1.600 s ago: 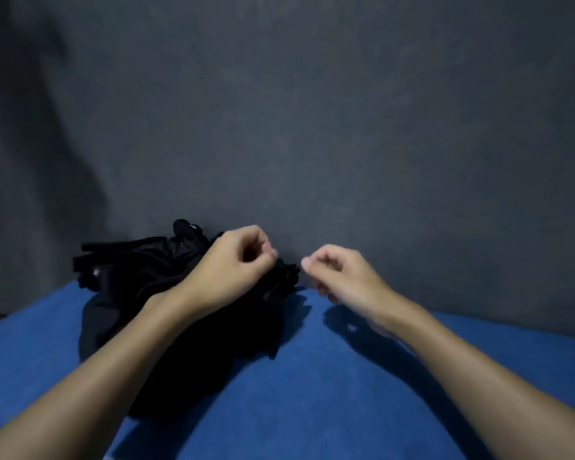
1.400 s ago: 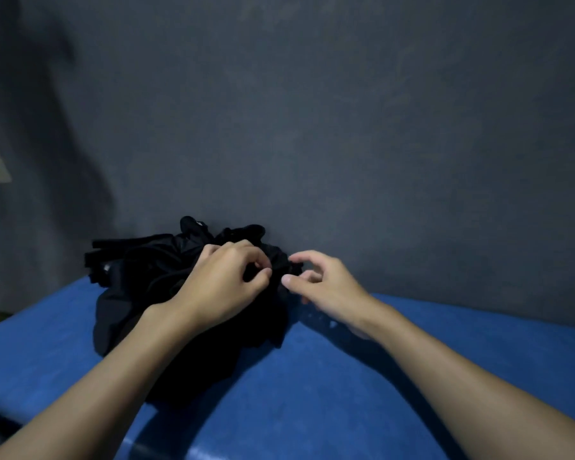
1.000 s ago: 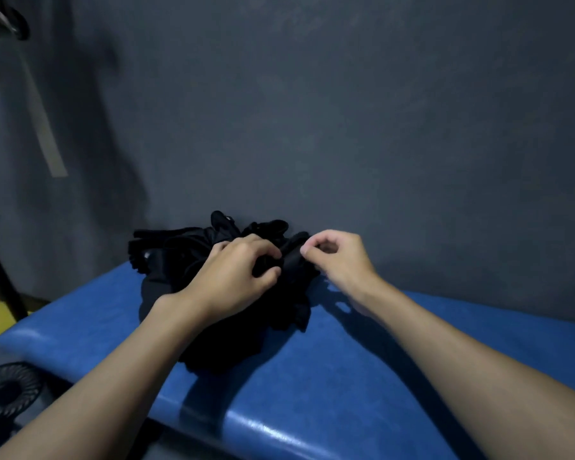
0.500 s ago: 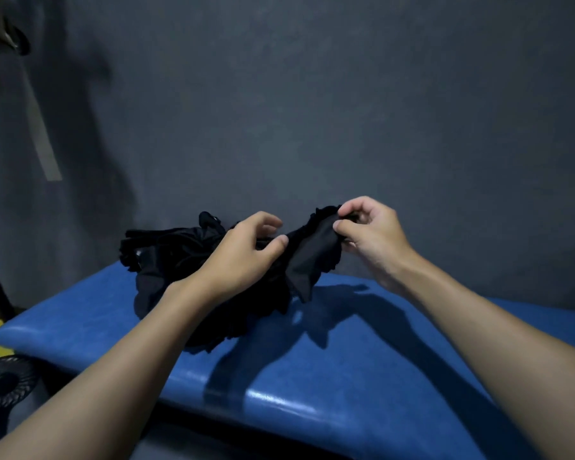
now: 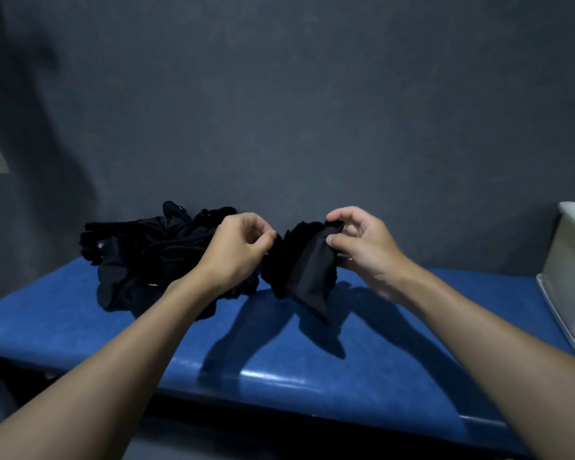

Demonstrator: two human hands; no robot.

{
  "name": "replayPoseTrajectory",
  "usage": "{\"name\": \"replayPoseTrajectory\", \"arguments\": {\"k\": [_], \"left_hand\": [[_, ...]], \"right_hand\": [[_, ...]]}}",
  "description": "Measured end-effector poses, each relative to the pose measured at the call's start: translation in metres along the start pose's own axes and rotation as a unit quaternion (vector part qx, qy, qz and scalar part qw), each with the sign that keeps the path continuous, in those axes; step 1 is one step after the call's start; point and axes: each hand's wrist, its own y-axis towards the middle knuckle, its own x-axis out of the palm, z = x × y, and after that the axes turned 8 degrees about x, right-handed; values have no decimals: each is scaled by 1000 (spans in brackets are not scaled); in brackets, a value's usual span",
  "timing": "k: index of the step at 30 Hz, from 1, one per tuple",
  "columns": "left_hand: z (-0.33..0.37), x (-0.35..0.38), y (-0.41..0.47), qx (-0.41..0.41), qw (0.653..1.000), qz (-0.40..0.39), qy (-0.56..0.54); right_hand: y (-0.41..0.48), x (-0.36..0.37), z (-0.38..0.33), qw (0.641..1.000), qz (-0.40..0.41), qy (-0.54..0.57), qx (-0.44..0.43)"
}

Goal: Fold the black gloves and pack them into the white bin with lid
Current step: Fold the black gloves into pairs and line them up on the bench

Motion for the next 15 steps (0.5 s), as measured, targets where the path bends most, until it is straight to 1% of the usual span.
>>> {"name": "replayPoseTrajectory", "arguments": {"k": [3, 7, 9, 10, 11, 12, 14, 15], "left_hand": [[-5, -3, 5, -21, 999, 41, 25], [-16, -16, 21, -54, 986, 139, 68], [-19, -25, 27, -61, 975, 183, 105], [-20, -29, 28, -70, 971, 190, 129], [-23, -30, 28, -81, 968, 179, 155], [-26, -30, 29, -91, 967, 150, 183], [-29, -25, 31, -103, 966, 70, 227], [-28, -20, 33, -104, 967, 39, 229]], "right_hand": [[8, -6, 5, 1000, -11, -24, 2], [16, -10, 13, 997, -11, -75, -9], [19, -12, 17, 998, -7, -64, -5], [21, -13, 18, 998, -3, -57, -2], [23, -15, 20, 998, 0, -56, 1], [25, -17, 23, 998, 3, -61, 3], [29, -21, 28, 996, 4, -85, 7], [30, -24, 30, 995, 3, -103, 8]]}}
